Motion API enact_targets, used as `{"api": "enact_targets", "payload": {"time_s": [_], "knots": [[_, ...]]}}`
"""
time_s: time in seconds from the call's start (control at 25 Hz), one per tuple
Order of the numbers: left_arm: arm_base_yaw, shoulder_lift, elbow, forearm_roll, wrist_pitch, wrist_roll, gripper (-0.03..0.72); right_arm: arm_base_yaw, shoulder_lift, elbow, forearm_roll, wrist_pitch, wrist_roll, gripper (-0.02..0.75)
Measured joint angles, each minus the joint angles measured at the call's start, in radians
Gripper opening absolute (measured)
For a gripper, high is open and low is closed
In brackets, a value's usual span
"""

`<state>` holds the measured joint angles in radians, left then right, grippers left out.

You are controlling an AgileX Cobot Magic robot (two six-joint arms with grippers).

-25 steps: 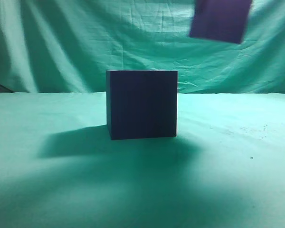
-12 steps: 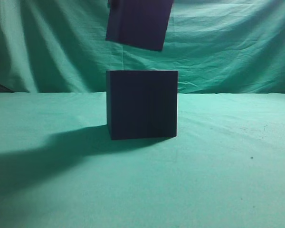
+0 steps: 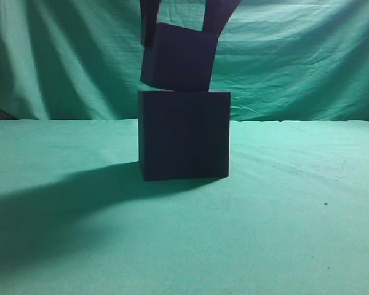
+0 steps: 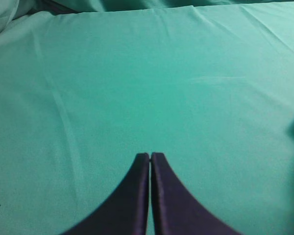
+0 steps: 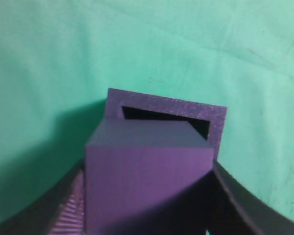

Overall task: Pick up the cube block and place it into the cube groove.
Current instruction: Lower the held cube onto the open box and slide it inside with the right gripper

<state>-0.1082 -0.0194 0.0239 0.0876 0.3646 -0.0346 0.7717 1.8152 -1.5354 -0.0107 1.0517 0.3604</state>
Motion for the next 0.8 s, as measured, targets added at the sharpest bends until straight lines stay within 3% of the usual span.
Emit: {"api": "enact_targets", "payload": {"time_s": [0.8], "knots": [[0.0,0.0,0.0,0.0,0.0,0.0,0.0,0.0,0.073,-0.002,-0.057,0.062,0.02,0.416]]}}
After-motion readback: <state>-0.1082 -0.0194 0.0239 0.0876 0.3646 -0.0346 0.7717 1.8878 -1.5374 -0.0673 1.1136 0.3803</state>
